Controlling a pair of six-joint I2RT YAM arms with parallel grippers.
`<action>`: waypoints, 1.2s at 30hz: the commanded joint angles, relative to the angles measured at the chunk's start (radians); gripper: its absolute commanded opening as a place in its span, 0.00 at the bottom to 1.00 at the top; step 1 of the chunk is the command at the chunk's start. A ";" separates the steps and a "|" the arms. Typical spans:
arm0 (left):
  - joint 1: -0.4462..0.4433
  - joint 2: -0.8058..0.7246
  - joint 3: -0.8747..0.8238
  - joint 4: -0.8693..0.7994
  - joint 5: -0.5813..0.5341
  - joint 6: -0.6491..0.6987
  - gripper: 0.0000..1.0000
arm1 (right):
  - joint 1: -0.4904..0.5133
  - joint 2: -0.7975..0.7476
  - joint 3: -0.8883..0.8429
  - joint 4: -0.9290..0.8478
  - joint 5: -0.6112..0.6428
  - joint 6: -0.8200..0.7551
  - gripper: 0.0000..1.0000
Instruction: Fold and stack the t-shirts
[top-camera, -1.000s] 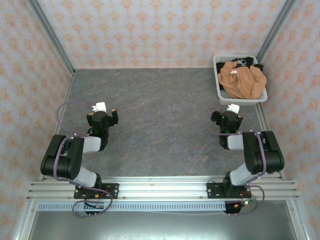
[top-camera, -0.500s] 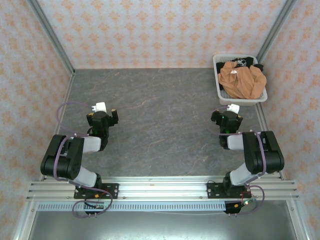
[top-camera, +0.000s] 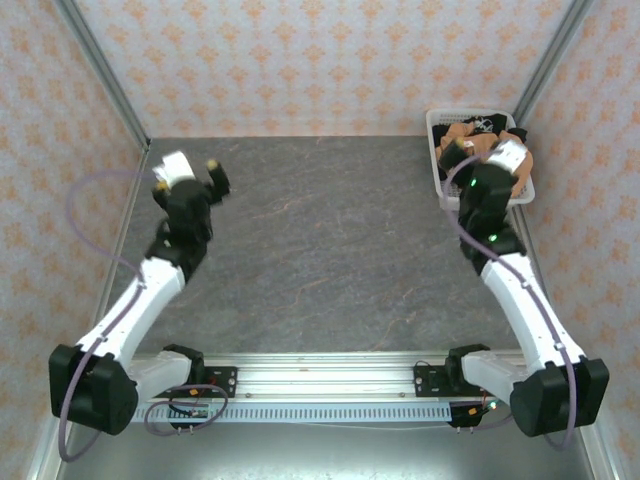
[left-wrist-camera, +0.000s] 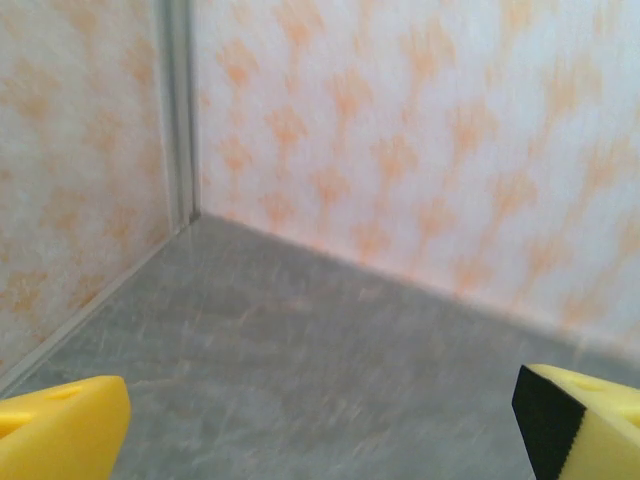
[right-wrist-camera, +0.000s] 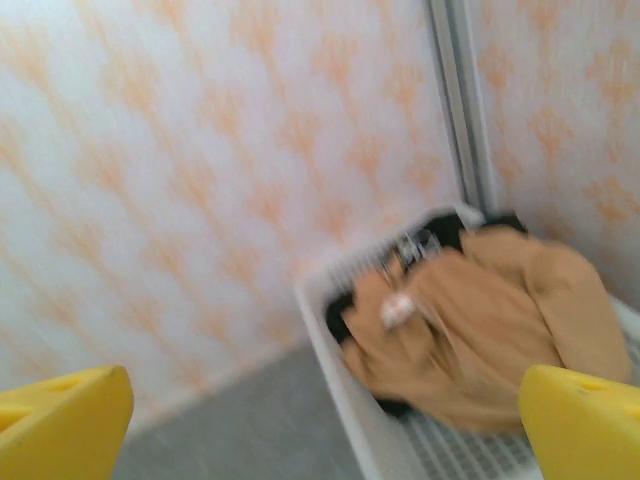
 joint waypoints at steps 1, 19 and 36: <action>0.088 0.076 0.237 -0.469 0.180 -0.302 1.00 | -0.050 0.086 0.114 -0.393 -0.067 0.231 0.99; -0.279 0.255 0.480 -0.442 0.749 -0.431 0.95 | -0.252 0.849 0.566 -0.273 -0.082 0.450 0.99; -0.311 0.101 0.399 -0.583 0.622 -0.393 0.87 | -0.248 1.052 0.783 -0.366 -0.077 0.415 0.01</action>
